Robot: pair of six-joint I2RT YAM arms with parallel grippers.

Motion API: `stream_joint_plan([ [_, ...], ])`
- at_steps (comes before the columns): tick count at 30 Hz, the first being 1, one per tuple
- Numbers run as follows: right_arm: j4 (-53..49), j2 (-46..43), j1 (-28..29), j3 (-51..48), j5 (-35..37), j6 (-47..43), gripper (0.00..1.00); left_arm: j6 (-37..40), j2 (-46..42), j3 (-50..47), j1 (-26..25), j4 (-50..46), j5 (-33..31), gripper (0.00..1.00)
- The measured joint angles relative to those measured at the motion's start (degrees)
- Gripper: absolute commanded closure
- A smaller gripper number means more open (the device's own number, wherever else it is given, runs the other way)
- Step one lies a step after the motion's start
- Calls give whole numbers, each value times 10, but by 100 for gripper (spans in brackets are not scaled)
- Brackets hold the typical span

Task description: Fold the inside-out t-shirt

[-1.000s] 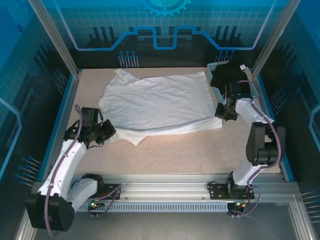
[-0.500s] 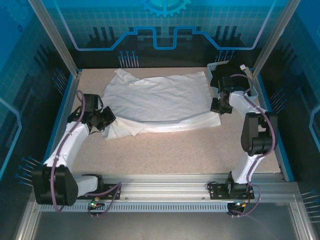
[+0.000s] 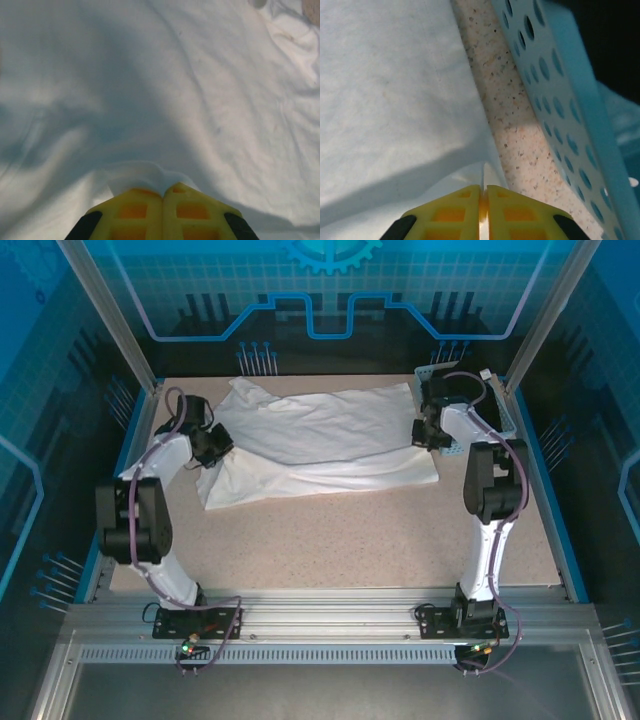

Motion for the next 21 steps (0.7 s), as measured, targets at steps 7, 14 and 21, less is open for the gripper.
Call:
stream_joint_plan([
  [7,-4,22,5,28,17,-9,75,-4,96,75,9,19,7,83],
  [14,8,-14,14,-25,30,-23,68,-7,85,56,31,40,11,60],
  [21,31,-133,34,-140,22,-35,66,-35,-63,-103,33,95,18,48],
])
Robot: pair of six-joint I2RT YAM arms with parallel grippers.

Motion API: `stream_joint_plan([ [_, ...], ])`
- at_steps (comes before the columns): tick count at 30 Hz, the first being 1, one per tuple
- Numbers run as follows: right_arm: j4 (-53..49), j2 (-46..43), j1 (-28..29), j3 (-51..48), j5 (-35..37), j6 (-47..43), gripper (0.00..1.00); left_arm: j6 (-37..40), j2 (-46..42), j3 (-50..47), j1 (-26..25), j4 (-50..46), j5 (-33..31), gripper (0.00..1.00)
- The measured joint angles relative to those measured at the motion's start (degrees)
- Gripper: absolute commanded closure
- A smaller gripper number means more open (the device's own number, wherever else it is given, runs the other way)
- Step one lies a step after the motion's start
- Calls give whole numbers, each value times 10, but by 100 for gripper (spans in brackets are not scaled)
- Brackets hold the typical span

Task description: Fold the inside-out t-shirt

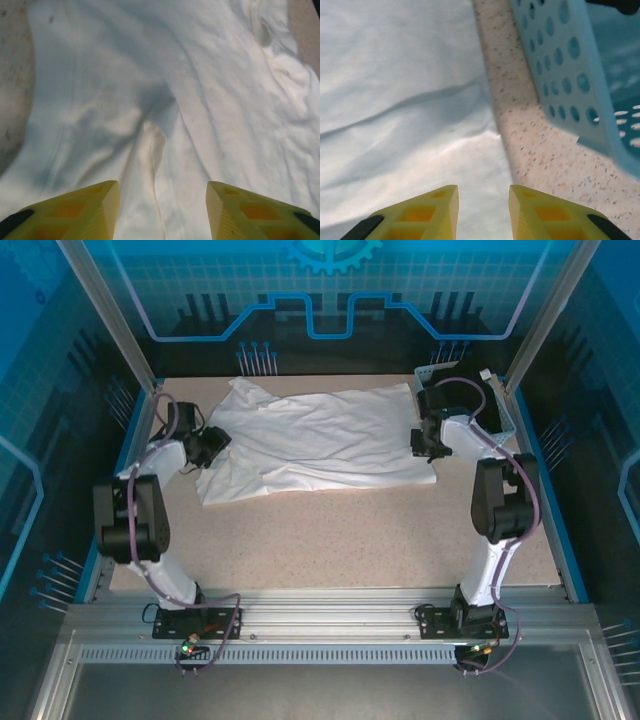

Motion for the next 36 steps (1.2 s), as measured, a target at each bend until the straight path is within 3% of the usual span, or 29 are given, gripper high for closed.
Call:
stream_joint_plan([
  [5,15,-10,38,-9,-43,-15,65,-15,-64,-86,-17,52,33,47],
  [12,9,37,59,-2,-60,-38,65,-14,-36,-123,-37,73,57,46],
  [23,-78,94,44,21,-20,-40,66,-14,0,-158,-31,103,77,46],
  [30,-98,32,45,-73,15,-29,67,-10,-83,-247,-40,106,86,46],
  [36,-111,-102,50,-214,42,-13,65,-12,-206,-325,-104,40,72,44],
])
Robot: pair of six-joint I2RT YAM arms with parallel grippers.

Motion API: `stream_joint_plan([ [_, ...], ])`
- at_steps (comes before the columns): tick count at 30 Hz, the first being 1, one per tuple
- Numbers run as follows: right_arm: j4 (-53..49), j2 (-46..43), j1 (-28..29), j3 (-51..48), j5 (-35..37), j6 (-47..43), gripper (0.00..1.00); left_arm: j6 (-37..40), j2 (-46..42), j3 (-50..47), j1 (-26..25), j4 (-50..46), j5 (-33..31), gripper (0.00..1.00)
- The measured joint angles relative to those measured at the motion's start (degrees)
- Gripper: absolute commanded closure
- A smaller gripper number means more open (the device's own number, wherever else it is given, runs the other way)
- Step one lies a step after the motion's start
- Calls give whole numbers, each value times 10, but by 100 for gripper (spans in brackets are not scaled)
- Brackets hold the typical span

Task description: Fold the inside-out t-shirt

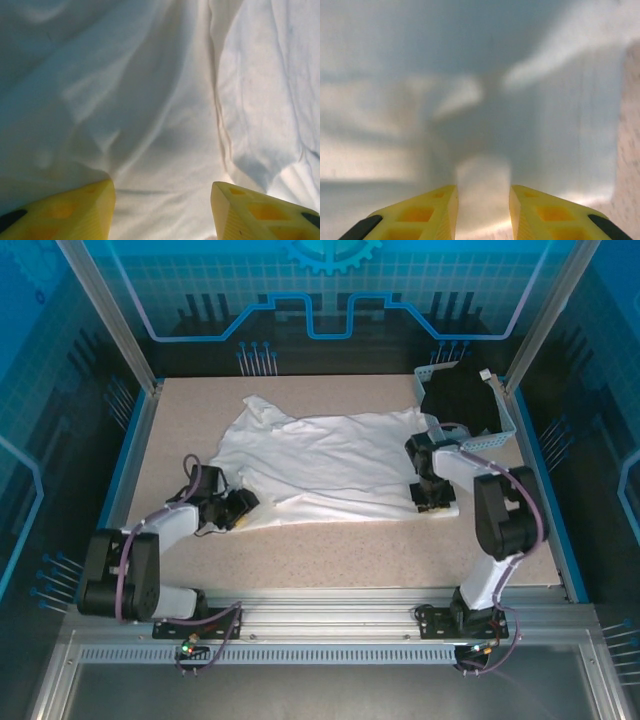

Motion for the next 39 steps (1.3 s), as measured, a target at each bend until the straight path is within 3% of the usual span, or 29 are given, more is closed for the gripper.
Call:
stream_joint_plan([
  [5,108,-167,106,-53,-48,-58,51,4,-64,10,12,-42,-21,43],
  [8,207,-182,196,-41,-104,-100,45,3,-70,18,33,-39,-21,43],
  [15,330,29,340,101,-179,-189,39,3,-18,18,69,-19,-8,43],
  [22,331,188,386,222,-205,-239,39,3,-11,-1,84,6,-1,43],
  [26,315,242,389,276,-203,-253,48,3,-11,-16,84,12,0,43],
  [31,300,271,388,308,-186,-256,85,4,-12,-22,85,14,0,43],
  [34,299,270,385,310,-171,-244,99,4,-12,-23,87,16,0,43],
  [39,301,249,354,299,-150,-170,100,4,-12,-24,87,18,0,43],
])
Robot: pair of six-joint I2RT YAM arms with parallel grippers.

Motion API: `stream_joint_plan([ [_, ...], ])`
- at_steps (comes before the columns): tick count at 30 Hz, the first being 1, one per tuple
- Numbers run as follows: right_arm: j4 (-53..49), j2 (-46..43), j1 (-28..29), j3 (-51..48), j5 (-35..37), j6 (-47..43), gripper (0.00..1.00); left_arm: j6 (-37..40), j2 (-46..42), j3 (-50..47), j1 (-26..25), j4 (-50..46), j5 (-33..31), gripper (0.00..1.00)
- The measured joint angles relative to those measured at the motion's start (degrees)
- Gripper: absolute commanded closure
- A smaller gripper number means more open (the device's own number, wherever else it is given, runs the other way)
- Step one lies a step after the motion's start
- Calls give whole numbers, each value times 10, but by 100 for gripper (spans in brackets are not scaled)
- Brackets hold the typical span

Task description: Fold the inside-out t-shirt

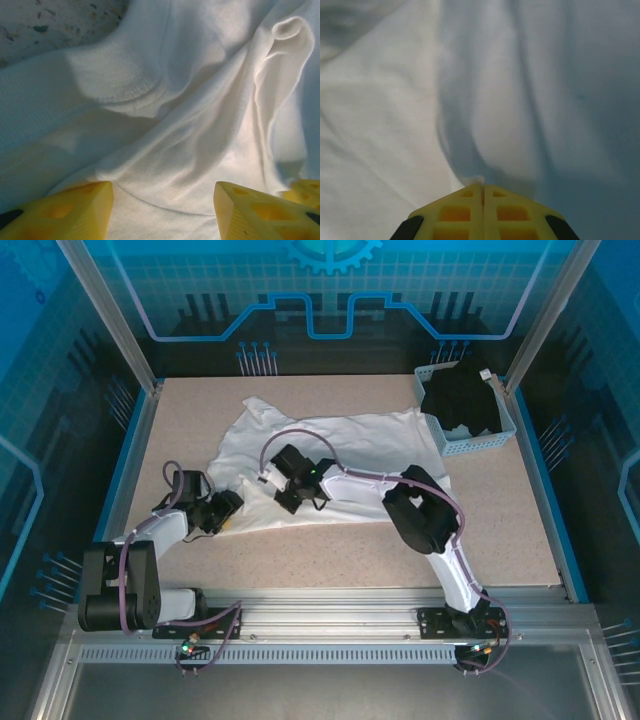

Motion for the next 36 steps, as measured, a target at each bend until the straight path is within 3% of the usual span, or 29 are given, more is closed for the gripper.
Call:
stream_joint_plan([
  [4,3,-23,-83,-2,-4,115,86,0,0,-2,0,5,0,43],
  [7,5,-21,-160,-2,-29,187,67,0,0,-3,0,7,0,42],
  [10,7,-17,-218,-5,-60,223,56,5,0,-3,0,7,0,42],
  [15,8,-30,-227,-42,-86,224,54,11,-16,-3,0,0,-7,42],
  [21,6,-122,-213,-153,-98,212,54,19,-68,2,-7,-16,-40,41],
  [25,7,-170,-214,-188,-98,208,54,60,-70,47,-71,-31,-97,40],
  [29,9,-181,-214,-201,-98,205,54,122,-45,100,-150,-33,-162,30],
  [36,7,-182,-222,-207,-99,197,54,253,40,169,-244,-52,-262,22],
])
